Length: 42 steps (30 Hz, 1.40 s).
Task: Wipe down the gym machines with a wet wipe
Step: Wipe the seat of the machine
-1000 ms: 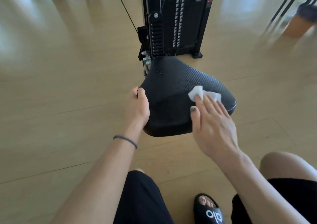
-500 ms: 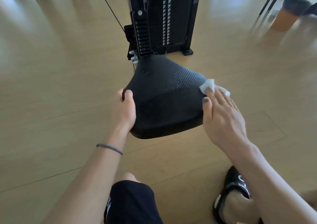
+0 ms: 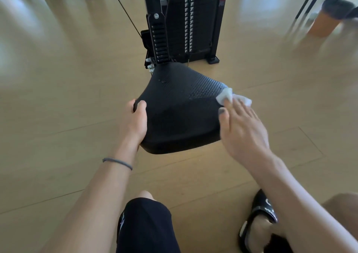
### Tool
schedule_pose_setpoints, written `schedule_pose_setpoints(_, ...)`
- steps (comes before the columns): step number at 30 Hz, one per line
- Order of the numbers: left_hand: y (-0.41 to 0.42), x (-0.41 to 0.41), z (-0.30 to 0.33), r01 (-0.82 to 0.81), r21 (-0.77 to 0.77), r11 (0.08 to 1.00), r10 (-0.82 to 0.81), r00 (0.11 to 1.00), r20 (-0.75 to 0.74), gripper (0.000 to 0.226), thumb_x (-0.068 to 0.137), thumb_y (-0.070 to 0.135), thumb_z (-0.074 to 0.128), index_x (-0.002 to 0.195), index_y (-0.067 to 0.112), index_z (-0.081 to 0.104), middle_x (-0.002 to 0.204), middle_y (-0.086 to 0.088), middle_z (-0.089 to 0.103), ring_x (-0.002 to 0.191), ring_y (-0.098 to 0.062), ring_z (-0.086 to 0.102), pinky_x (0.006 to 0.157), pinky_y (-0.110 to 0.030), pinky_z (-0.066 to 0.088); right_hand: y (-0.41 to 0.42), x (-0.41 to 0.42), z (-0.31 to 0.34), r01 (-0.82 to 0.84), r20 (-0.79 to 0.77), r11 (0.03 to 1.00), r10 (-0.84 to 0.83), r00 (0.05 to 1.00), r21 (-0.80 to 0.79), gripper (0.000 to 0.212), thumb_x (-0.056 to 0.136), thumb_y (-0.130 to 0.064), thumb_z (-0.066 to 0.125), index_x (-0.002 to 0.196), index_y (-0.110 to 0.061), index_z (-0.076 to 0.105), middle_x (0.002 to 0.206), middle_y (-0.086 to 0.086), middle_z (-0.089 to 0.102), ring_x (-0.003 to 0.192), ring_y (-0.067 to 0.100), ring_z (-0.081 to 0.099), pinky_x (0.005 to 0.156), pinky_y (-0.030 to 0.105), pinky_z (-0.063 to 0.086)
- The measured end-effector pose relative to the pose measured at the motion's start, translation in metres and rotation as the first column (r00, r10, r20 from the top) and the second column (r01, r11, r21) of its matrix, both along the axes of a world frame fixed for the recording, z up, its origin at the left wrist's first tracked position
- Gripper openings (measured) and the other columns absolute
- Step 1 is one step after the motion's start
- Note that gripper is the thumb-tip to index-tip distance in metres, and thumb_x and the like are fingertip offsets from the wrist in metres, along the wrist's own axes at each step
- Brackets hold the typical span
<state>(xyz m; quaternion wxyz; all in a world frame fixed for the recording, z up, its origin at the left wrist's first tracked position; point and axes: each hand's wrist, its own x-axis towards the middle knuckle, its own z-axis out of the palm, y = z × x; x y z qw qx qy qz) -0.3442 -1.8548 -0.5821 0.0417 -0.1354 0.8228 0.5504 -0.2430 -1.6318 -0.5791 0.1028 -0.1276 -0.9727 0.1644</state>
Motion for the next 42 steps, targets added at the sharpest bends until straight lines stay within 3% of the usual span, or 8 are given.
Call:
schedule_pose_setpoints(4, 0.000, 0.000, -0.001, -0.023, -0.008, 1.000, 0.023, 1.000, -0.010, 0.029, 0.093, 0.041, 0.040, 0.105, 0.026, 0.061, 0.104, 0.007, 0.066, 0.098, -0.018, 0.061, 0.088, -0.040, 0.048, -0.039, -0.003, -0.005, 0.051, 0.033, 0.996, -0.053, 0.998, 0.070, 0.088, 0.097, -0.051, -0.012, 0.149, -0.008, 0.045, 0.158, 0.013, 0.040, 0.148, 0.027, 0.030, 0.124, 0.040, 0.018)
schedule_pose_setpoints(11, -0.001, -0.004, -0.004, -0.060, 0.013, 0.998, 0.060, 0.998, -0.028, 0.026, 0.095, 0.039, 0.038, 0.088, 0.018, 0.051, 0.080, 0.004, 0.050, 0.077, -0.019, 0.047, 0.076, -0.037, 0.042, -0.117, 0.028, 0.009, -0.468, -0.105, 0.883, 0.469, 0.877, 0.035, 0.052, 0.107, -0.035, 0.026, 0.142, -0.009, 0.054, 0.142, 0.005, 0.056, 0.136, 0.023, 0.046, 0.118, 0.033, 0.028)
schedule_pose_setpoints(17, 0.000, -0.002, -0.002, -0.069, 0.006, 0.998, 0.069, 0.997, 0.015, 0.040, 0.096, 0.041, 0.031, 0.112, 0.015, 0.057, 0.096, 0.003, 0.056, 0.091, -0.023, 0.051, 0.086, -0.039, 0.043, -0.068, 0.018, 0.001, -0.099, -0.069, 0.991, 0.106, 0.992, 0.093, 0.059, 0.105, -0.039, 0.016, 0.147, -0.010, 0.046, 0.150, 0.006, 0.049, 0.143, 0.022, 0.039, 0.123, 0.034, 0.020)
schedule_pose_setpoints(23, -0.001, -0.005, -0.001, -0.095, 0.002, 0.996, 0.095, 0.995, 0.028, 0.047, 0.093, 0.043, 0.032, 0.105, 0.004, 0.056, 0.101, -0.017, 0.063, 0.087, -0.035, 0.056, 0.087, -0.041, 0.045, -0.119, 0.038, 0.001, -0.563, -0.124, 0.826, 0.563, 0.817, 0.034, 0.049, 0.107, -0.029, 0.032, 0.146, -0.006, 0.051, 0.147, 0.006, 0.054, 0.140, 0.023, 0.044, 0.121, 0.036, 0.026)
schedule_pose_setpoints(29, 0.000, 0.001, -0.002, -0.072, 0.016, 0.997, 0.072, 0.997, 0.022, 0.050, 0.090, 0.049, 0.028, 0.111, 0.017, 0.061, 0.110, -0.006, 0.065, 0.106, -0.030, 0.060, 0.098, -0.048, 0.048, -0.040, 0.020, -0.002, -0.103, -0.130, 0.993, 0.109, 0.985, 0.049, 0.052, 0.107, -0.033, 0.020, 0.144, -0.015, 0.051, 0.140, 0.000, 0.056, 0.133, 0.020, 0.046, 0.120, 0.031, 0.025)
schedule_pose_setpoints(35, 0.000, -0.002, -0.002, -0.066, -0.083, 0.994, 0.064, 0.998, -0.029, 0.033, 0.098, 0.037, 0.032, 0.093, 0.006, 0.044, 0.073, 0.002, 0.045, 0.069, -0.019, 0.042, 0.068, -0.036, 0.034, -0.104, 0.049, 0.004, -0.581, -0.139, 0.814, 0.572, 0.808, -0.026, 0.049, 0.108, -0.029, 0.028, 0.143, -0.007, 0.055, 0.147, 0.003, 0.054, 0.142, 0.020, 0.042, 0.121, 0.036, 0.028)
schedule_pose_setpoints(39, 0.003, 0.005, 0.007, 0.021, -0.193, 0.981, -0.020, 1.000, 0.006, 0.036, 0.103, 0.040, 0.030, 0.113, 0.014, 0.053, 0.101, -0.004, 0.059, 0.097, -0.028, 0.053, 0.076, -0.038, 0.039, -0.029, 0.032, 0.014, -0.384, -0.115, 0.922, 0.376, 0.919, -0.049, 0.042, 0.109, -0.024, 0.028, 0.142, -0.022, 0.053, 0.134, -0.010, 0.059, 0.129, 0.013, 0.050, 0.112, 0.018, 0.029)
schedule_pose_setpoints(42, 0.007, 0.014, 0.017, 0.078, -0.606, 0.792, -0.153, 0.986, -0.073, 0.059, 0.103, 0.049, 0.033, 0.152, 0.016, 0.029, 0.149, -0.012, 0.042, 0.133, -0.035, 0.040, 0.104, -0.047, 0.036, -0.013, 0.032, 0.012, -0.295, -0.020, 0.955, 0.295, 0.955, -0.005, 0.054, 0.108, -0.035, 0.018, 0.152, -0.020, 0.045, 0.155, -0.008, 0.046, 0.148, 0.009, 0.032, 0.122, 0.018, 0.012)
